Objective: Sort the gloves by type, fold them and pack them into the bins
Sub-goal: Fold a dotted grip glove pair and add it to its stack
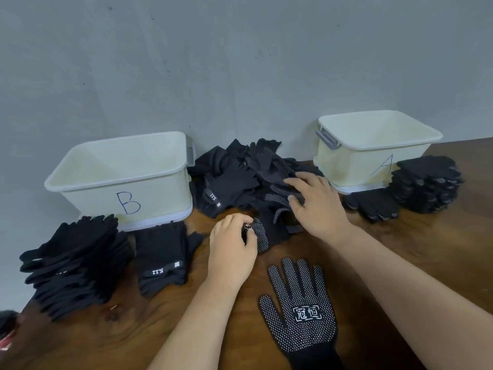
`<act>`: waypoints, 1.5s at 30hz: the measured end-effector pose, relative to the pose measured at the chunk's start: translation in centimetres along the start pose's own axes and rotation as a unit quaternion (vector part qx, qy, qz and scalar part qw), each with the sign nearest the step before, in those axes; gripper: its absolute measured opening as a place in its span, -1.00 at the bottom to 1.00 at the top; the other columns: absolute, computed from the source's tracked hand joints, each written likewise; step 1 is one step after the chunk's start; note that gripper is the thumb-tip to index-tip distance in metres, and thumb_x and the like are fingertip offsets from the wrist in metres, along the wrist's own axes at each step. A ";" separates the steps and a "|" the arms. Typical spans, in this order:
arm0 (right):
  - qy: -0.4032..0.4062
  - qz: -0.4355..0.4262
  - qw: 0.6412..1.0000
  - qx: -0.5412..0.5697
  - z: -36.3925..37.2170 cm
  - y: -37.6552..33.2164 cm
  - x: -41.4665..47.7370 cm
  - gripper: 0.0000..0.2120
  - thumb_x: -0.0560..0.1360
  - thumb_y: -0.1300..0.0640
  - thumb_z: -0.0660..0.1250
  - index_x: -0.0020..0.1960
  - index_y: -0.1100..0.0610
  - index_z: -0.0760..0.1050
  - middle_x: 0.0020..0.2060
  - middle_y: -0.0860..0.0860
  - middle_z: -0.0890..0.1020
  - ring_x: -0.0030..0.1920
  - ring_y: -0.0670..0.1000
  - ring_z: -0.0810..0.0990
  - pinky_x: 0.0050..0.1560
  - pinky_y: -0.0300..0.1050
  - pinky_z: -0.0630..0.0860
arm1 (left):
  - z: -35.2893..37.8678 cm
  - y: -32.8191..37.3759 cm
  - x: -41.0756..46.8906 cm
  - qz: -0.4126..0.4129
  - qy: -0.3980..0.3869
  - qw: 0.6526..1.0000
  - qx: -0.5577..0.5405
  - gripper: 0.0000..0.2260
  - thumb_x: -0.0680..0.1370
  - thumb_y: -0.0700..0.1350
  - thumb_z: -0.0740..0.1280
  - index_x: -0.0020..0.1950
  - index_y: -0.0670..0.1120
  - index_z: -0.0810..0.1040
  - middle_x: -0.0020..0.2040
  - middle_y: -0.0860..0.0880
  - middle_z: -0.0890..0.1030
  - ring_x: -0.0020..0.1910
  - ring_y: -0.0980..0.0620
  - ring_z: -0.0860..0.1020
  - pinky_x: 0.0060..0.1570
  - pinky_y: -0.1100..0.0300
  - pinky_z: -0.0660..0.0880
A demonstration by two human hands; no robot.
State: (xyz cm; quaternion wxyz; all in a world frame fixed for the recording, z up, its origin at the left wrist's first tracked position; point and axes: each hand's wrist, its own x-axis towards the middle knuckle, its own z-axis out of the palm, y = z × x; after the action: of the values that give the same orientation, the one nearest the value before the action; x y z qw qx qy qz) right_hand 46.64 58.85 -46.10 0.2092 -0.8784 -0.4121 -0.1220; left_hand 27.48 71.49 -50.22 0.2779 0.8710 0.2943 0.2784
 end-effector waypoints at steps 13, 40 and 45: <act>-0.037 -0.120 0.992 -0.033 2.5 -3.2 -2.6 -0.60 0.69 0.05 0.23 0.51 -0.08 0.52 0.49 -0.16 0.53 0.55 -0.03 0.41 0.63 0.20 0.19 | -0.2 -0.1 0.0 -0.019 0.035 0.998 -0.058 -0.77 0.66 -0.06 0.34 0.32 0.10 0.52 0.22 0.20 0.54 0.25 0.20 0.43 0.32 -0.02 0.51; -0.008 0.098 0.975 0.202 -2.1 -0.3 8.6 -0.69 0.58 0.31 0.20 0.01 -0.01 0.64 0.17 -0.03 0.71 0.16 0.05 0.63 0.20 -0.05 0.51 | -0.6 0.2 -0.2 -0.047 0.018 0.993 -0.105 -0.50 0.70 -0.02 0.31 0.62 0.15 0.25 0.49 0.23 0.36 0.51 0.22 0.34 0.49 0.01 0.42; -0.021 0.167 0.937 0.305 -0.6 -0.5 14.3 -0.68 0.53 0.32 0.20 -0.11 0.00 0.65 -0.09 -0.06 0.71 -0.06 0.05 0.65 0.00 -0.08 0.55 | -0.5 0.2 -0.1 -0.051 0.017 0.993 -0.104 -0.50 0.70 -0.01 0.30 0.61 0.16 0.25 0.45 0.28 0.34 0.50 0.23 0.34 0.51 0.02 0.41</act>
State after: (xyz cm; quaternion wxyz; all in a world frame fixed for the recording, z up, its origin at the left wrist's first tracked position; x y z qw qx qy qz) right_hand 55.25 68.51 -39.89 0.4754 -0.8311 -0.2811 0.0650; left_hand 27.15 71.48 -49.80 0.3760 0.8160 0.3128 0.3080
